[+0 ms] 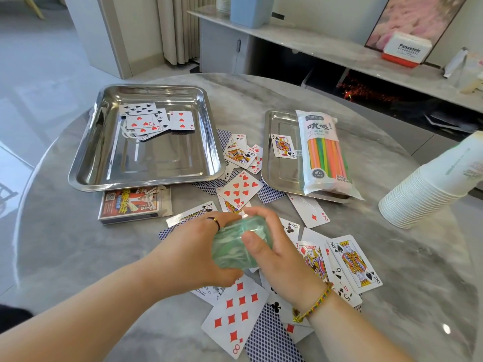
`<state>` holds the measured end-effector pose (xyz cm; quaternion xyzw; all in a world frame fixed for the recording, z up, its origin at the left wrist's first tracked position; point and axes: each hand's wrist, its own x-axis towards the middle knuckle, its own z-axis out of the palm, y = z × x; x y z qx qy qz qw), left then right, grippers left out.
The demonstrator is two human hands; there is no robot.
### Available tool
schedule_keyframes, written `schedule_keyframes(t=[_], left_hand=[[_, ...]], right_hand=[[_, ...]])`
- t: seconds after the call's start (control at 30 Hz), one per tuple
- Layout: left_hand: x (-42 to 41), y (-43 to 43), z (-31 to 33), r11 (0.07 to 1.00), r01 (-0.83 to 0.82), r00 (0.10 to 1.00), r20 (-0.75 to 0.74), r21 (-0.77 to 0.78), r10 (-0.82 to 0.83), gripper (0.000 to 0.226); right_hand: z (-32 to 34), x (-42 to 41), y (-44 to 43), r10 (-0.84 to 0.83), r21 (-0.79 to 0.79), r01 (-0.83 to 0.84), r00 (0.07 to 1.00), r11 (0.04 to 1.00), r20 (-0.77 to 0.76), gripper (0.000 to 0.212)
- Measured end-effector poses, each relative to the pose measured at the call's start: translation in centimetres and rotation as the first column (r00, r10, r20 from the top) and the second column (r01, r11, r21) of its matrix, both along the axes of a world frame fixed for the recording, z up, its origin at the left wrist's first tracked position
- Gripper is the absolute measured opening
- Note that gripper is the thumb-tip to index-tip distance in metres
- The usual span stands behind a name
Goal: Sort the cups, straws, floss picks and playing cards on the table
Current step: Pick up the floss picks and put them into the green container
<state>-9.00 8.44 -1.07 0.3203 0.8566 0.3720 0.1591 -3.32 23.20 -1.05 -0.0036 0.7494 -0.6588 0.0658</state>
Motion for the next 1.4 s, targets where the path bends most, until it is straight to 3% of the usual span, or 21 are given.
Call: schedule_keyframes(t=[0.07, 0.13, 0.2, 0.3, 0.37, 0.5, 0.63, 0.73, 0.83, 0.93, 1.0, 1.07, 1.13, 1.2, 1.27, 1.33, 1.37, 1.4], left_hand=[[0.0, 0.2, 0.2, 0.973, -0.086, 0.983, 0.175, 0.213, 0.048, 0.067], [-0.4, 0.1, 0.2, 0.905, -0.215, 0.922, 0.382, 0.368, 0.063, 0.075], [-0.4, -0.1, 0.2, 0.895, -0.3, 0.808, 0.586, 0.331, 0.054, 0.081], [0.0, 0.2, -0.2, 0.931, -0.237, 0.643, 0.763, 0.277, -0.063, 0.074], [0.1, 0.5, -0.6, 0.919, -0.247, 0.632, 0.77, 0.308, -0.088, 0.065], [0.6, 0.6, -1.2, 0.893, -0.225, 0.725, 0.679, 0.39, -0.114, 0.072], [0.5, 0.6, -1.4, 0.871, -0.195, 0.852, 0.518, 0.451, -0.078, 0.093], [0.3, 0.5, -1.3, 0.86, -0.213, 0.872, 0.488, 0.464, -0.048, 0.091], [0.2, 0.3, -1.1, 0.864, -0.194, 0.841, 0.533, 0.465, -0.097, 0.077], [0.2, 0.5, -0.9, 0.861, -0.303, 0.679, 0.727, 0.408, -0.106, 0.045], [0.3, 0.7, -0.8, 0.864, -0.333, 0.577, 0.806, 0.378, -0.13, 0.035], [0.3, 0.7, -1.1, 0.864, -0.329, 0.584, 0.801, 0.381, -0.131, 0.036], [0.4, 0.8, -1.2, 0.854, -0.318, 0.664, 0.74, 0.411, -0.109, 0.046], [0.5, 0.6, -1.5, 0.844, -0.28, 0.778, 0.623, 0.457, -0.079, 0.06], [0.6, 0.4, -1.9, 0.874, -0.204, 0.896, 0.443, 0.441, -0.014, 0.07], [0.6, 0.3, -2.0, 0.915, -0.142, 0.942, 0.336, 0.377, 0.008, 0.078], [0.6, 0.3, -2.0, 0.908, -0.131, 0.934, 0.356, 0.399, -0.022, 0.084], [0.5, 0.4, -2.0, 0.885, -0.147, 0.902, 0.428, 0.442, -0.063, 0.088]], right_hand=[[0.0, 0.1, 0.0, -0.049, -0.032, 0.048, 0.999, 0.998, -0.005, 0.026], [0.1, 0.1, -0.1, -0.106, 0.0, 0.106, 0.992, 0.994, -0.062, 0.037], [0.2, 0.0, -0.1, -0.136, 0.07, 0.147, 0.98, 0.987, -0.144, 0.047], [0.0, 0.0, 0.0, -0.135, 0.194, 0.188, 0.957, 0.963, -0.259, 0.058], [-0.4, 0.1, -0.1, -0.15, 0.233, 0.235, 0.932, 0.944, -0.331, 0.054], [-0.4, 0.2, -0.6, -0.234, 0.209, 0.329, 0.895, 0.921, -0.379, 0.033], [-0.1, 0.3, -1.0, -0.34, 0.047, 0.359, 0.913, 0.932, -0.227, 0.021], [0.0, 0.2, -1.1, -0.346, -0.023, 0.346, 0.928, 0.938, -0.136, 0.027], [0.0, 0.2, -1.0, -0.309, 0.136, 0.376, 0.882, 0.916, -0.355, 0.029], [-0.4, 0.1, -0.3, -0.126, 0.334, 0.344, 0.838, 0.877, -0.531, 0.028], [-0.5, -0.1, -0.1, -0.024, 0.408, 0.324, 0.807, 0.854, -0.59, 0.04], [-0.6, -0.1, 0.0, -0.001, 0.42, 0.313, 0.803, 0.852, -0.596, 0.042], [-0.6, 0.0, -0.1, -0.055, 0.379, 0.308, 0.832, 0.873, -0.552, 0.034], [-0.2, 0.2, -0.3, -0.184, 0.246, 0.304, 0.893, 0.92, -0.411, 0.023], [0.0, 0.0, -0.5, -0.254, 0.028, 0.259, 0.96, 0.966, -0.116, 0.021], [0.0, -0.4, -0.4, -0.262, -0.122, 0.279, 0.955, 0.952, 0.14, 0.027], [0.0, -0.5, -0.3, -0.283, -0.109, 0.297, 0.951, 0.949, 0.128, 0.031], [0.0, -0.5, -0.2, -0.305, -0.039, 0.306, 0.952, 0.951, 0.023, 0.034]])
